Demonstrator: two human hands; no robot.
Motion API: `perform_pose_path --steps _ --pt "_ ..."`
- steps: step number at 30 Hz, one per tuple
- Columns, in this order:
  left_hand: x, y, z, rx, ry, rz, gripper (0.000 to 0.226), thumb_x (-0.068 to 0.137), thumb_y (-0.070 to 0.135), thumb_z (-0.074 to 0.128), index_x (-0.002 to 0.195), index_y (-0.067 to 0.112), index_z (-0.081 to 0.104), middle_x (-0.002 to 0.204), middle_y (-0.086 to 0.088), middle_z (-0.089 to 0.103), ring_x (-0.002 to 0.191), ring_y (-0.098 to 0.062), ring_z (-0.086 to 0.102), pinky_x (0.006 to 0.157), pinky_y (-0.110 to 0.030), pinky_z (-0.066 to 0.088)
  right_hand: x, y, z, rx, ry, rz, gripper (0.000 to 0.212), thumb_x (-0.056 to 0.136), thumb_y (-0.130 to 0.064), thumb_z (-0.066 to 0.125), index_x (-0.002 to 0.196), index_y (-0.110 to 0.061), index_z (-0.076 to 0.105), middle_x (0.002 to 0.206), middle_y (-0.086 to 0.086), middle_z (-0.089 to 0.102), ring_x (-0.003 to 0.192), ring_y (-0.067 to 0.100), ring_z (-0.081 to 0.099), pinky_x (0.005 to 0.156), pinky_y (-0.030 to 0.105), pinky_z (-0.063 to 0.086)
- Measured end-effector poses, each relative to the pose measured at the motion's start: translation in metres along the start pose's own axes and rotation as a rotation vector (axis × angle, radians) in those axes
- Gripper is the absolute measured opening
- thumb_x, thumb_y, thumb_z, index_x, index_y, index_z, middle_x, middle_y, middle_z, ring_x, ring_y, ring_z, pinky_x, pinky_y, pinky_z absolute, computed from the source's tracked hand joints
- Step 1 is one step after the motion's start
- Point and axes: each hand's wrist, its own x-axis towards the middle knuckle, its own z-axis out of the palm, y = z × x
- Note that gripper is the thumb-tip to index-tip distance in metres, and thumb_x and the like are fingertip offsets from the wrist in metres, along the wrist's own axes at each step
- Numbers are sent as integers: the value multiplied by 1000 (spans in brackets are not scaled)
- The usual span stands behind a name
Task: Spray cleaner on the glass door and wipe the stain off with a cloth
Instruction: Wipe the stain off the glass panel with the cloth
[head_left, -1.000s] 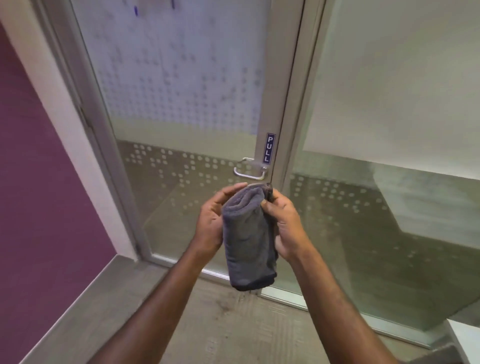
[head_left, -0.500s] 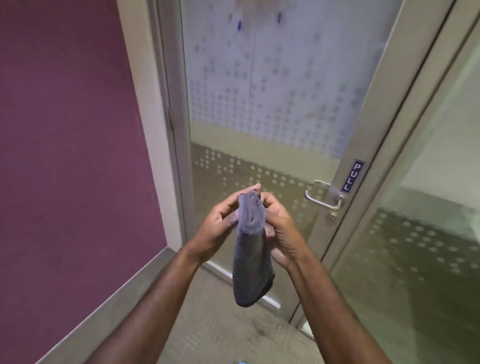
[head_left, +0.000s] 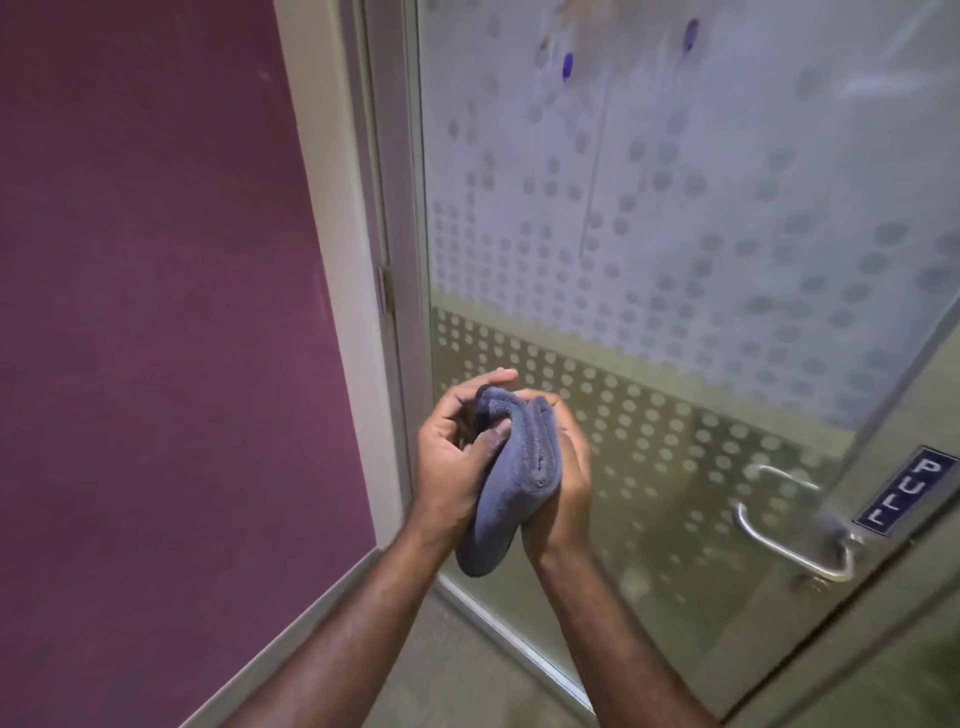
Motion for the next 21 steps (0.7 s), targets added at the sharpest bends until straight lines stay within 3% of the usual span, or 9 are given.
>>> perform_pose_path --steps 2,4,8,10,12,14,16,18,21 --pt "28 -8 2 23 24 20 31 81 22 75 109 13 67 126 -1 73 123 -30 65 106 -37 52 25 14 -1 -35 -3 -53 36 97 -30 40 90 -33 75 85 -14 69 81 3 64 80 19 52" --pt "53 -15 4 30 19 40 32 80 23 74 108 12 66 123 -1 73 122 -27 65 105 -39 51 49 26 -3 -72 25 -103 31 100 -33 41 93 -33 71 87 -13 66 81 5 61 79 20 51" --pt "104 -22 -9 72 -1 91 35 83 22 71 108 0 62 116 -1 76 114 -18 69 97 -27 53 95 35 -27 -329 200 -277 17 101 -30 50 92 -24 64 90 4 57 83 19 53 78 32 45" --pt "133 -25 -25 119 7 102 31 84 21 73 105 0 62 110 -4 76 104 -17 72 91 -27 55 115 30 -48 -519 308 -424 14 100 -26 57 89 -20 63 91 4 53 86 15 53 80 26 44" --pt "161 -29 -40 152 14 103 19 83 14 75 98 9 64 99 -6 74 91 -15 70 83 -24 56 131 23 -66 -621 395 -499 14 98 -27 64 86 -20 64 85 4 52 79 8 51 74 20 42" --pt "185 -35 -48 170 -21 103 17 81 10 75 90 20 64 95 -9 71 87 -17 67 79 -25 55 145 18 -73 -664 442 -498 10 96 -33 68 87 -28 69 75 6 56 69 7 50 63 24 44" --pt "206 -45 -49 182 -93 106 20 79 7 77 86 18 61 94 -7 73 86 -16 67 78 -24 55 159 17 -73 -694 489 -458 14 95 -42 68 90 -30 71 62 1 59 60 9 49 54 35 44" --pt "224 -56 -45 168 -152 109 24 78 10 80 85 16 58 94 -8 74 85 -13 68 77 -22 55 173 19 -70 -700 522 -394 17 96 -43 64 92 -27 70 53 -3 61 47 11 49 48 33 43" --pt "248 -68 -39 100 -221 158 27 77 18 79 88 14 54 100 -17 73 94 -22 71 87 -32 56 191 22 -60 -709 585 -398 13 102 -39 56 97 -31 63 56 6 70 38 24 59 45 34 47"
